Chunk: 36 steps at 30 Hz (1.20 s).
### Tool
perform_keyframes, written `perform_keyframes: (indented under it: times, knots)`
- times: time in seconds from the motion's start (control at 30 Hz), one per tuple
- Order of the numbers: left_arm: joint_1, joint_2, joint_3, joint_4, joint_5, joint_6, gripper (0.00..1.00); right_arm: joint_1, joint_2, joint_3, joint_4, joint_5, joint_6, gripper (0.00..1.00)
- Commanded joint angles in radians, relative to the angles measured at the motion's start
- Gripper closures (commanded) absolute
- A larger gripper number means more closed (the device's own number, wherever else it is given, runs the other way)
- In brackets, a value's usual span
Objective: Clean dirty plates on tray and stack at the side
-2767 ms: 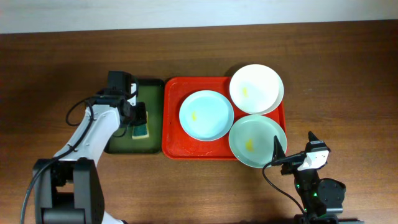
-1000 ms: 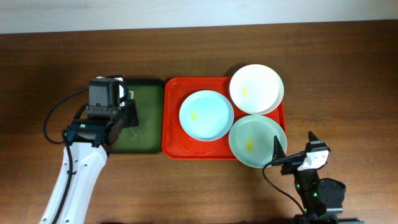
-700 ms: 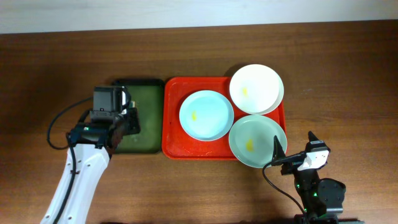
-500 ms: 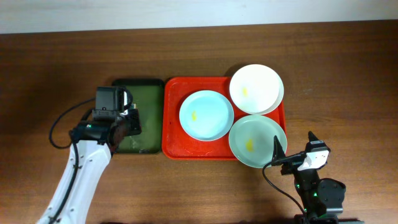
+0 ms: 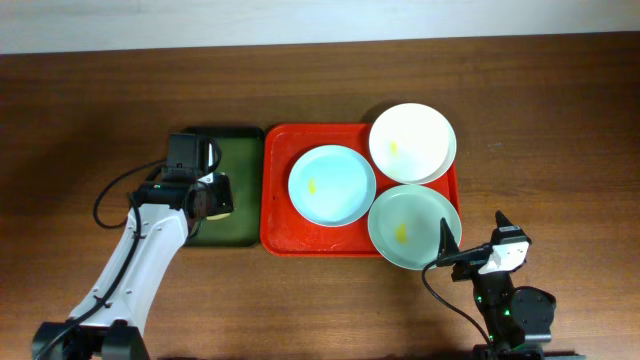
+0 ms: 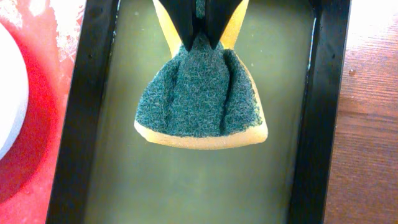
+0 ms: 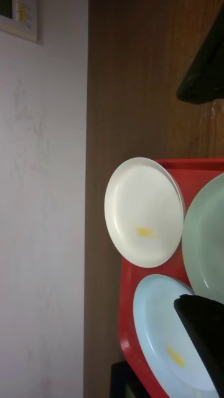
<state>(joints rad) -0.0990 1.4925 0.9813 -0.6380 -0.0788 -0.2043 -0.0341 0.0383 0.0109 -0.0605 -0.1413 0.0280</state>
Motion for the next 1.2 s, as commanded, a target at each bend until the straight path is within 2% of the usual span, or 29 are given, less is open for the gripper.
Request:
perform_keyframes:
  times: [0.0,0.33,0.67,1.07,1.13,1.17]
  knots:
    - [0.002,0.002,-0.005,0.02,0.011,-0.013,1.0,-0.006,-0.003,-0.005,-0.004,-0.013,0.01,0.01]
    - [0.002,0.002,-0.005,0.084,-0.014,-0.011,1.0,-0.004,-0.003,-0.005,-0.004,-0.013,0.01,0.02]
    - [0.001,0.002,0.049,0.076,-0.023,0.019,1.0,-0.004,-0.003,-0.005,-0.004,-0.013,0.01,0.01]
    - [-0.006,0.002,0.089,0.055,0.094,0.018,1.0,-0.004,-0.003,-0.005,-0.004,-0.013,0.01,0.01]
    - [-0.006,0.002,0.089,0.054,0.101,0.018,1.0,-0.006,-0.003,-0.005,0.079,0.14,-0.084,0.01]
    - [-0.006,0.002,0.089,0.055,0.102,0.018,1.0,-0.006,-0.003,-0.005,0.106,0.08,0.005,0.02]
